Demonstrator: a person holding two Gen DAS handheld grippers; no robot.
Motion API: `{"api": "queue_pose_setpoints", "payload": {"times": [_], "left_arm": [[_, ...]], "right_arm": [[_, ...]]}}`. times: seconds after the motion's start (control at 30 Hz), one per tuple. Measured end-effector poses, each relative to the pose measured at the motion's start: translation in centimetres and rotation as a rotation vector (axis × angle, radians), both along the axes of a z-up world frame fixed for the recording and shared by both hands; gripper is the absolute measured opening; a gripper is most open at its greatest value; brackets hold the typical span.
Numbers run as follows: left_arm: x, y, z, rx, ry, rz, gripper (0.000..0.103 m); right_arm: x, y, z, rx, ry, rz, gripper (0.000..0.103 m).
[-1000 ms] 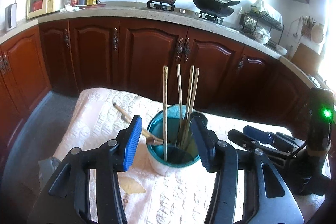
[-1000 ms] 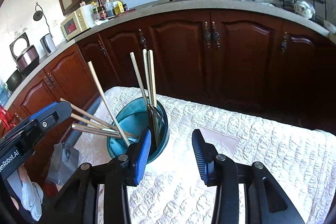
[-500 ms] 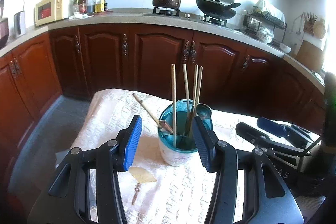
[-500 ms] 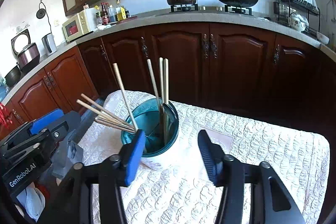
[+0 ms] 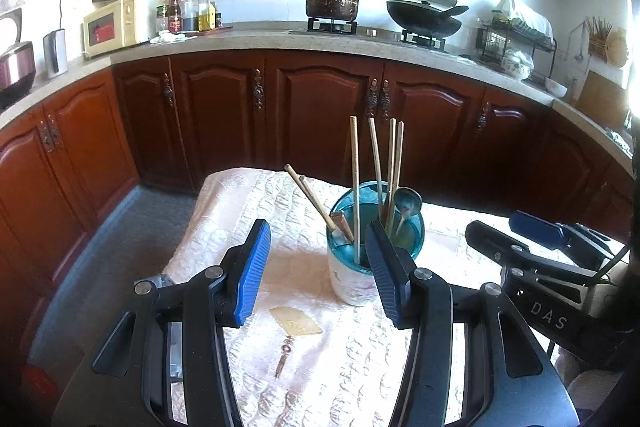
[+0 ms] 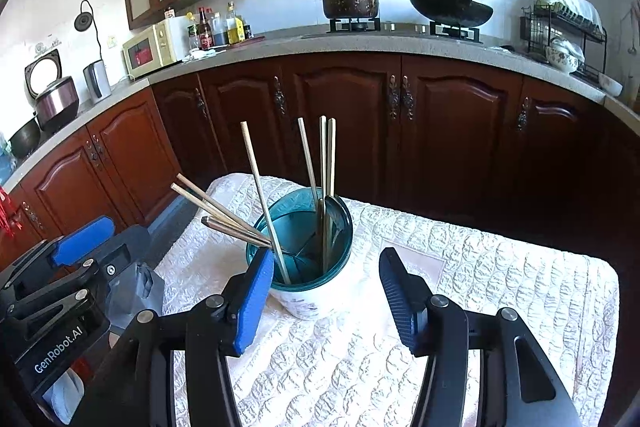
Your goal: Organize utensils
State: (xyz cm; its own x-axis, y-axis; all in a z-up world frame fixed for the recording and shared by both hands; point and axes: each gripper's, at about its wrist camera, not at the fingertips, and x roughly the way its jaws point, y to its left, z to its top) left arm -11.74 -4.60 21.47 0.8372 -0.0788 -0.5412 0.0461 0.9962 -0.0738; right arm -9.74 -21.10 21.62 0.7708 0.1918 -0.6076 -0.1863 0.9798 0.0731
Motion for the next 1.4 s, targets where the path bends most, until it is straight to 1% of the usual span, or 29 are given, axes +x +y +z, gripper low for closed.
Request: {"api": "queue_pose_setpoints", "payload": {"times": [0.3,0.8,1.4], "left_arm": [[-0.1,0.2,-0.1,0.004,-0.009,0.009,0.049],[0.1,0.2,-0.5,0.011,-0.001,0.013,0.049],[0.5,0.1,-1.2,0.017,0.014,0.009,0.049]], "right_arm": [[0.0,0.6,-0.2,-0.017,0.006,0.002,0.056],[0.5,0.7,-1.0,-0.033,0.038,0.001,0.057],[0.7,1.2,-1.2,-0.042,0.050,0.006,0.057]]}}
